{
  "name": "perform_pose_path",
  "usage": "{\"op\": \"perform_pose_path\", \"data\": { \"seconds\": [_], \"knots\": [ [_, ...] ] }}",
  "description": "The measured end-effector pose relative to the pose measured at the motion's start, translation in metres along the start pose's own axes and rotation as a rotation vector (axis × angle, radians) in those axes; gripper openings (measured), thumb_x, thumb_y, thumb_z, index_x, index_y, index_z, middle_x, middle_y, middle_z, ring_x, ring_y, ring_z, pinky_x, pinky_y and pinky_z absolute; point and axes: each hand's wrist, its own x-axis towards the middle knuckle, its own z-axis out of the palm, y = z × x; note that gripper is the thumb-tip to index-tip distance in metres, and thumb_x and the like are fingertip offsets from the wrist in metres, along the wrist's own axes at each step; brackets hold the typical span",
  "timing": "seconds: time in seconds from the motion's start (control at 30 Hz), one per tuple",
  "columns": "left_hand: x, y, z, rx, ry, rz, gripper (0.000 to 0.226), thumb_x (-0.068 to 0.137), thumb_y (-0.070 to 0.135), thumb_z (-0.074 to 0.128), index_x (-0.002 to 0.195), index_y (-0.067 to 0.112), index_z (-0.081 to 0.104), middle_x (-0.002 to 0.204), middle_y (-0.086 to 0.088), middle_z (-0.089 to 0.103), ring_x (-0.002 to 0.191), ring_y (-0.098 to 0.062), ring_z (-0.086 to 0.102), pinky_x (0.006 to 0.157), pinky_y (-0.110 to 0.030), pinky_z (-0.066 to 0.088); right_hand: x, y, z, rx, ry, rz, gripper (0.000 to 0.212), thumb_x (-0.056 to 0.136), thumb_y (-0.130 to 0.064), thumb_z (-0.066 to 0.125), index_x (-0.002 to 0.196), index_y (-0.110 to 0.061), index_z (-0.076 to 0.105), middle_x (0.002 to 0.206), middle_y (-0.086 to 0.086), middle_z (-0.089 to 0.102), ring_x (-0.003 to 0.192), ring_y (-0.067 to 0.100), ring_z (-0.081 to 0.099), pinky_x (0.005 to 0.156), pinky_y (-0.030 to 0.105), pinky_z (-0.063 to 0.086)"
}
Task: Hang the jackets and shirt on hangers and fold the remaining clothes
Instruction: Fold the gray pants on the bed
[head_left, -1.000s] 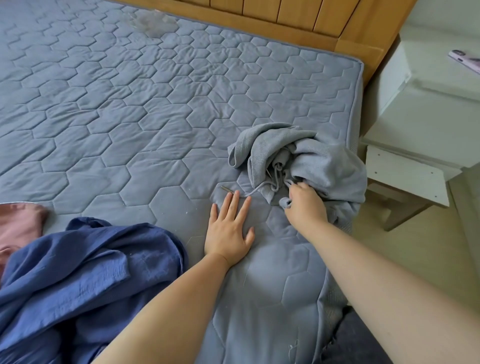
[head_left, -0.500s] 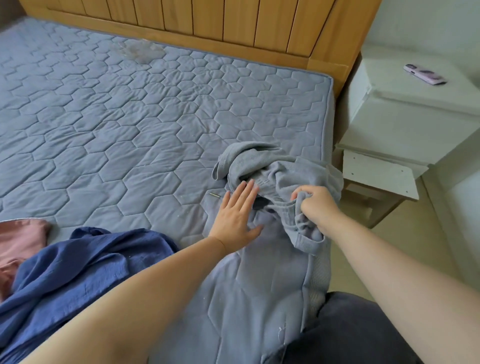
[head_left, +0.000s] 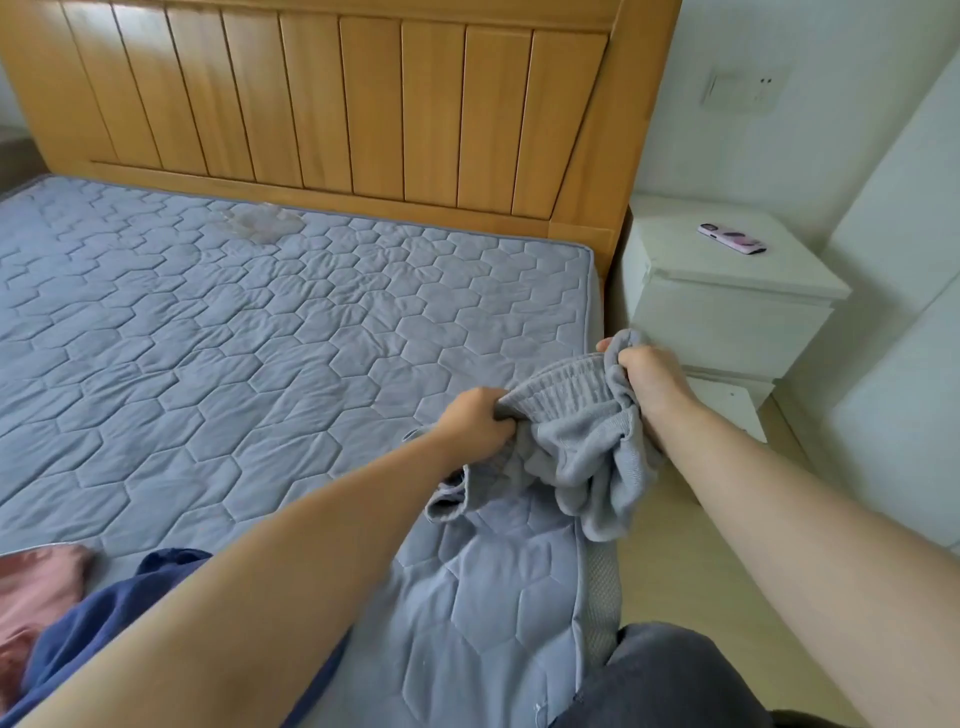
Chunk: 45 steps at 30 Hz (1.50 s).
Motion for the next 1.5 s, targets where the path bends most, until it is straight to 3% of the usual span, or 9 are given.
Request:
{"op": "perform_pose_path", "data": {
  "seconds": [0.2, 0.33, 0.47, 0.7, 0.83, 1.0, 1.2, 1.33, 1.5],
  "knots": [
    [0.002, 0.028, -0.071, 0.203, -0.012, 0.098, 0.013, 0.087, 0.006, 0.052, 0.095, 0.007, 0.063, 0.092, -0.005, 0.062, 0.087, -0.022, 0.054, 0.071, -0.031, 0.043, -0.015, -0.023, -0.003, -0.324, 0.116, -0.152, 0.057, 0.074, -0.069, 0.059, 0.084, -0.013, 0.058, 0.079, 0.002, 0.061, 0.080, 0.021, 0.059, 0.075, 0.033, 0.046],
    [-0.006, 0.036, -0.097, 0.387, 0.253, 0.107, 0.022, 0.085, 0.005, 0.043, 0.098, 0.015, 0.057, 0.088, -0.007, 0.062, 0.080, -0.029, 0.056, 0.064, -0.036, 0.046, -0.032, -0.039, 0.008, -0.824, -0.270, -0.242, 0.057, 0.064, -0.039, 0.085, 0.105, -0.010, 0.057, 0.097, 0.000, 0.062, 0.087, 0.018, 0.061, 0.072, 0.028, 0.050],
    [-0.016, 0.038, -0.115, 0.482, 0.184, 0.178, 0.015, 0.090, 0.027, 0.059, 0.100, 0.015, 0.058, 0.087, -0.005, 0.061, 0.081, -0.027, 0.057, 0.064, -0.035, 0.045, -0.039, -0.057, 0.015, -1.315, -0.080, -0.280, 0.018, 0.075, -0.021, 0.067, 0.078, -0.016, 0.051, 0.081, 0.004, 0.057, 0.074, 0.022, 0.058, 0.055, 0.027, 0.043],
    [-0.028, 0.036, -0.160, 0.476, -0.120, -0.093, 0.026, 0.076, 0.030, 0.077, 0.091, 0.011, 0.067, 0.077, 0.000, 0.061, 0.078, -0.021, 0.060, 0.066, -0.030, 0.048, -0.047, -0.084, 0.009, -0.430, 0.127, -0.160, 0.024, 0.074, -0.008, 0.064, 0.065, -0.011, 0.042, 0.056, 0.010, 0.051, 0.057, 0.024, 0.054, 0.053, 0.027, 0.040],
    [-0.046, 0.043, -0.187, -0.177, -0.163, -0.247, 0.006, 0.085, 0.010, 0.065, 0.089, 0.006, 0.065, 0.091, -0.016, 0.068, 0.081, -0.031, 0.064, 0.074, -0.040, 0.052, -0.062, -0.094, 0.007, -0.165, -0.112, -0.031, 0.023, 0.076, -0.002, 0.060, 0.061, -0.013, 0.046, 0.059, 0.007, 0.048, 0.059, 0.019, 0.050, 0.059, 0.029, 0.038],
    [-0.060, 0.071, -0.235, -0.389, -0.315, -0.337, 0.009, 0.081, 0.007, 0.064, 0.088, 0.004, 0.066, 0.084, -0.012, 0.072, 0.084, -0.029, 0.066, 0.091, -0.043, 0.051, -0.072, -0.136, -0.001, -0.111, -0.370, -0.050, 0.027, 0.082, -0.008, 0.054, 0.059, -0.016, 0.042, 0.064, 0.002, 0.039, 0.055, 0.011, 0.038, 0.056, 0.024, 0.032],
    [-0.027, 0.084, -0.249, 0.089, 0.031, -0.181, 0.035, 0.083, 0.017, 0.069, 0.116, 0.007, 0.064, 0.108, -0.014, 0.067, 0.103, -0.033, 0.062, 0.084, -0.035, 0.052, -0.038, -0.145, 0.021, -0.434, 0.062, -0.226, 0.012, 0.078, -0.014, 0.065, 0.082, -0.011, 0.055, 0.077, 0.002, 0.049, 0.075, 0.020, 0.050, 0.062, 0.027, 0.039],
    [0.012, 0.076, -0.210, 0.663, 0.589, -0.037, 0.084, 0.092, 0.024, 0.059, 0.152, 0.029, 0.001, 0.145, -0.012, 0.040, 0.131, -0.030, 0.038, 0.106, -0.047, 0.033, 0.012, -0.131, 0.043, -0.333, 0.451, -0.401, 0.085, 0.090, -0.029, 0.063, 0.152, -0.013, 0.006, 0.154, 0.009, 0.027, 0.137, 0.026, 0.034, 0.109, 0.037, 0.033],
    [0.048, 0.016, -0.120, 0.742, 0.300, -0.148, 0.088, 0.095, 0.016, 0.046, 0.147, 0.033, -0.022, 0.159, -0.005, -0.017, 0.146, -0.027, -0.014, 0.116, -0.056, 0.000, 0.057, -0.053, 0.058, -0.567, 0.396, -0.278, 0.075, 0.098, -0.034, 0.047, 0.153, -0.016, 0.000, 0.160, 0.007, 0.011, 0.143, 0.028, 0.025, 0.112, 0.041, 0.028]
  ]
}}
